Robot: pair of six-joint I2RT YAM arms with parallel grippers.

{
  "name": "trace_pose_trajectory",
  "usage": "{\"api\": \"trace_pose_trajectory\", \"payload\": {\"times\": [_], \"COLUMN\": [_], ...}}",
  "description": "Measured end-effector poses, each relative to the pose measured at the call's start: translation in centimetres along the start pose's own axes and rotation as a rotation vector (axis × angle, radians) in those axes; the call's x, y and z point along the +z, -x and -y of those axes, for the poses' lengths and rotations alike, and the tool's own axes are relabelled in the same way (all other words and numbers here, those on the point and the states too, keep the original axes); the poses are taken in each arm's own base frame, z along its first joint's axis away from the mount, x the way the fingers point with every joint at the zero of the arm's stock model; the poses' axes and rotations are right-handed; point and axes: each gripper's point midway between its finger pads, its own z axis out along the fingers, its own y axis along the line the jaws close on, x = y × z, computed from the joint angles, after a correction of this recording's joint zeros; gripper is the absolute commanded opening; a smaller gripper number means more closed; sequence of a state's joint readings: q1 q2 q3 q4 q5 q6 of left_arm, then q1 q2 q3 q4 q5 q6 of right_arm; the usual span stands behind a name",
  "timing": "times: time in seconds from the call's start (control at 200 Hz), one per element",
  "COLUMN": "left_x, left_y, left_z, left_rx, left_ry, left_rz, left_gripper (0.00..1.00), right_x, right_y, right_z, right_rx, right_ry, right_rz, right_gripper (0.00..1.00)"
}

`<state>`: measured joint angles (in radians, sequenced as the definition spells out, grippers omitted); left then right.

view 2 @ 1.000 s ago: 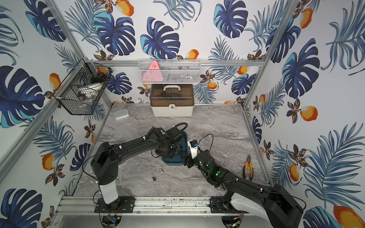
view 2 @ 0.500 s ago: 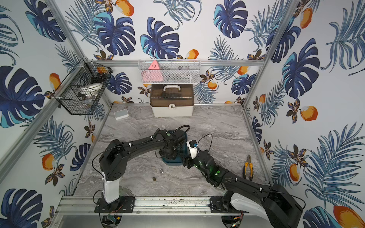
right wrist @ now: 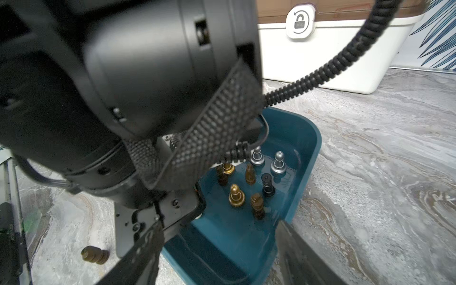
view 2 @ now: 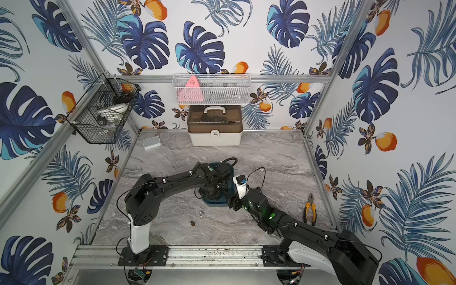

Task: Put the chess pieces into the storage box
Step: Place the chess piece in the storage box, then pick up the chess piece at the center of the board.

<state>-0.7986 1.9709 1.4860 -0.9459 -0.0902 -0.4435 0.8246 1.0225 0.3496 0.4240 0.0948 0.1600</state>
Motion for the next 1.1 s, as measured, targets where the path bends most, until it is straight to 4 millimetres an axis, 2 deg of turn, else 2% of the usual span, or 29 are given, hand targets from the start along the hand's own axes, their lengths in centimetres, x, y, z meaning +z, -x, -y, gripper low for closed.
{"api": "trace_pose_trajectory", "payload": {"times": [0.13,0.51,0.61,0.696,0.876,0.986,1.101], "left_x": [0.0,-0.8,-2.1,-4.1,-8.2,-8.3,-7.7], "left_y": [0.1,0.6,1.1,1.7,1.8,0.9,0.5], "left_z": [-0.2,-0.3,-0.3,-0.3,-1.2,-2.3,-2.2], "left_rx": [0.0,-0.003,-0.007,-0.014,-0.036,-0.055,-0.052], "left_ry": [0.009,0.011,-0.002,-0.021,-0.061,-0.068,-0.08], "left_rz": [0.008,0.038,0.073,0.129,0.235,0.237,0.214], "left_gripper": [0.25,0.34,0.37,0.4,0.38,0.35,0.34], "right_x": [0.0,0.0,0.0,-0.1,-0.5,-0.5,0.1], "right_y": [0.0,0.0,0.0,0.0,0.6,0.7,-0.4], "right_z": [0.0,0.0,0.0,0.0,-0.1,-0.2,-0.1], "right_rx": [0.0,0.0,0.0,0.0,0.006,0.007,0.003], "right_ry": [0.0,0.0,0.0,0.0,0.003,0.01,0.004], "right_rz": [-0.001,0.0,0.0,0.001,0.016,0.023,-0.018], "right_gripper": [0.74,0.74,0.75,0.75,0.76,0.76,0.76]}}
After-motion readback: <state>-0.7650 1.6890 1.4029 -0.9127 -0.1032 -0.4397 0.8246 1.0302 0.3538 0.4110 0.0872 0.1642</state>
